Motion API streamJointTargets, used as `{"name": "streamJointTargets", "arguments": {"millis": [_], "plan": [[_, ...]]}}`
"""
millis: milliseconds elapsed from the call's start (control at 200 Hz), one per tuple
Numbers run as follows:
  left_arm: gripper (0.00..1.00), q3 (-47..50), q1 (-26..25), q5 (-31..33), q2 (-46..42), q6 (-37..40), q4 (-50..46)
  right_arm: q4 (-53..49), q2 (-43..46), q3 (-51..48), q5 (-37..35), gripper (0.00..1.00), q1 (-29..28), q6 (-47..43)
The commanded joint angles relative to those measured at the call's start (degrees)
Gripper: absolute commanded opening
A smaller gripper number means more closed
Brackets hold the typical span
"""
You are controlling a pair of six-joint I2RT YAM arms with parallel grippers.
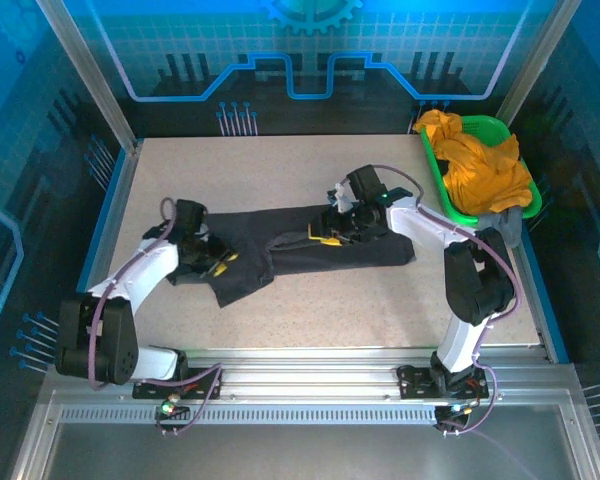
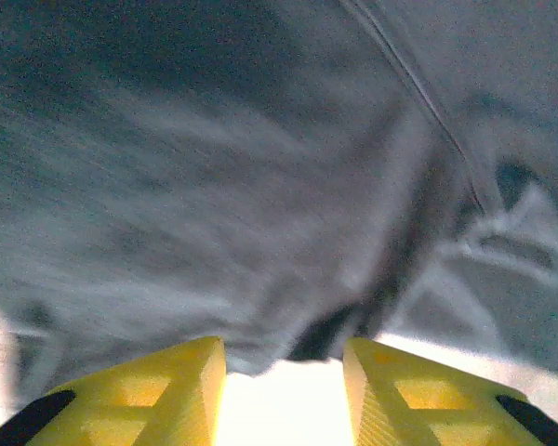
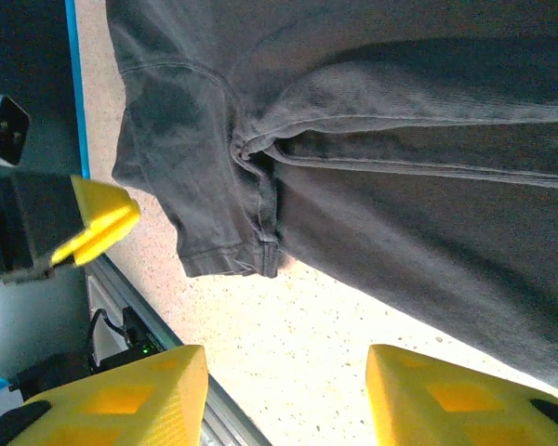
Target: Fold and stack the t-shirts
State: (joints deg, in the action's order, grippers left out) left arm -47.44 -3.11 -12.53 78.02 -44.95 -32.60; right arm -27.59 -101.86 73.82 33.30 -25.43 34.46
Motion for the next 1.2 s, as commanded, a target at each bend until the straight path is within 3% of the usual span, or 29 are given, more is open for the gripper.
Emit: {"name": "streamJointTargets", "arguments": {"millis": [0, 125, 250, 475, 790, 1191], "plan": [[0.42, 1.3, 3.8, 6.0, -0.6, 4.7, -5.0, 1.1, 1.1, -0.2, 1.4, 0.50, -0.8, -0.4], [0.43, 1.8, 9.4, 5.6, 1.7, 7.9, 0.4, 0.9, 0.5, 0.9, 2.1, 0.50, -1.1, -0.7], [0.43, 1.4, 11.7, 5.5, 5.0, 11.8, 5.6, 0.4, 0.0, 1.7, 3.0, 0.51, -1.2, -1.3], [0.40, 2.4, 12.2, 3.7, 8.7, 12.9, 8.7, -0.3, 0.2, 1.6, 3.1, 0.51, -1.2, -1.6], [0.38, 7.1, 10.9, -0.2, 6.4, 11.9, 12.2, -0.2, -1.1, 2.8, 3.2, 0.51, -1.2, -1.2], [0.07, 7.6, 10.7, -2.1, 3.6, 9.8, 12.9, -1.0, -2.9, 4.8, 3.1, 0.51, -1.2, -1.2]]}}
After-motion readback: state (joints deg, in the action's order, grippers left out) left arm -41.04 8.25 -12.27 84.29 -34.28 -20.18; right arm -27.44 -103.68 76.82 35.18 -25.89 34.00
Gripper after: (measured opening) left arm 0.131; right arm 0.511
